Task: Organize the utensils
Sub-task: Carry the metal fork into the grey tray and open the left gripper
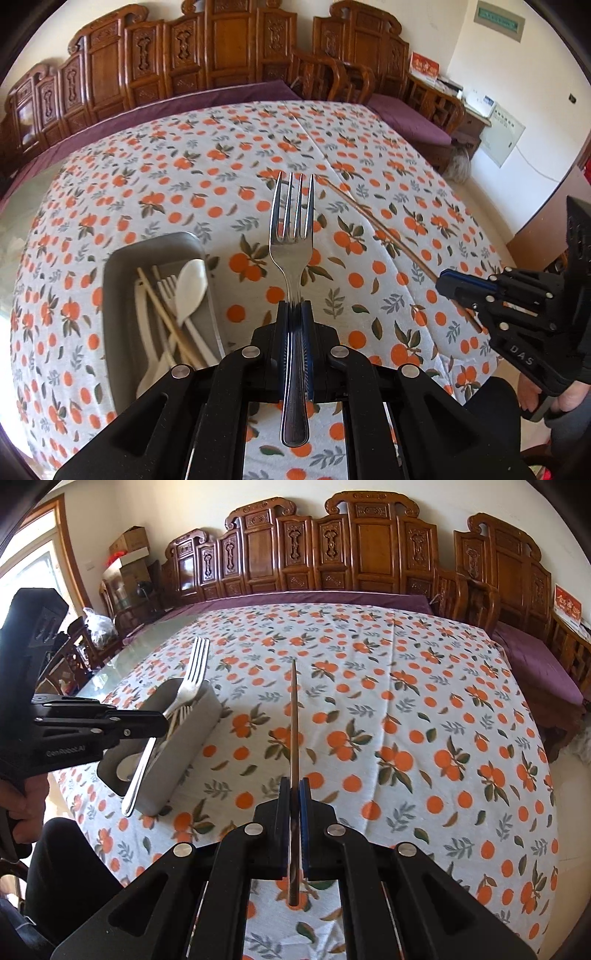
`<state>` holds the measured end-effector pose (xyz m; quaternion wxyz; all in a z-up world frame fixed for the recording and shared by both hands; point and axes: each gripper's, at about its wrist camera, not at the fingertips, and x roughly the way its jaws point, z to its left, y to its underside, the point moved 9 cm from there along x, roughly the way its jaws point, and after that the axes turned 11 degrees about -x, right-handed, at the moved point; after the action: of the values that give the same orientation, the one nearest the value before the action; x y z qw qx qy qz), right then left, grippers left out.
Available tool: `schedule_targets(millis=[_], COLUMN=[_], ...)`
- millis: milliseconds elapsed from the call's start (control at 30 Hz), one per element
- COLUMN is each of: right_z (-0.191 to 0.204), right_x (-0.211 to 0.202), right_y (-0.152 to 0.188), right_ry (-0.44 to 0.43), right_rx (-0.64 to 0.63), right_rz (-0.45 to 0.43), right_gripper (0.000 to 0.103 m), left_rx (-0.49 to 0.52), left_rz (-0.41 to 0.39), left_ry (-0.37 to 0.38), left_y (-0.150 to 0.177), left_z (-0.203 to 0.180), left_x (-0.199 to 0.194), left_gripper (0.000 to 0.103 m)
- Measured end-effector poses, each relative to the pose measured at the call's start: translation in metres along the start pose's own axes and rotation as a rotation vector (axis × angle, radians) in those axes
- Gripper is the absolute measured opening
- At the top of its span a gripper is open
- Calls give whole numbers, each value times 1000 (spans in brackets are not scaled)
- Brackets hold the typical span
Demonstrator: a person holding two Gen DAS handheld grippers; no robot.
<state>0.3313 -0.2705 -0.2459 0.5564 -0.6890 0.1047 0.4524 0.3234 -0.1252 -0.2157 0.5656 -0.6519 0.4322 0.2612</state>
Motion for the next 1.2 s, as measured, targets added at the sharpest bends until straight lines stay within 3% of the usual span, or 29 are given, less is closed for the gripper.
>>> schedule_targets(millis=[333,733,967,1200], right_z=[33,81,98,121], right_x=[11,26,31,44], right_y=[-21,-41,-49,-50], right_ry=[-49,-107,-119,-136], right_rx=[-1,14,22,5], right_rz=[-23,-36,-29,4], right_gripper=[6,6,6,6], left_rx=[-66,-139,-183,-180], left_rz=[-41,56,111,91], left_ry=[-32,-132,-155,-166], left_y=[-15,-1,14,15], left_z=[54,130,151,156], left_x=[-25,25,49,42], left_gripper=[6,6,6,7])
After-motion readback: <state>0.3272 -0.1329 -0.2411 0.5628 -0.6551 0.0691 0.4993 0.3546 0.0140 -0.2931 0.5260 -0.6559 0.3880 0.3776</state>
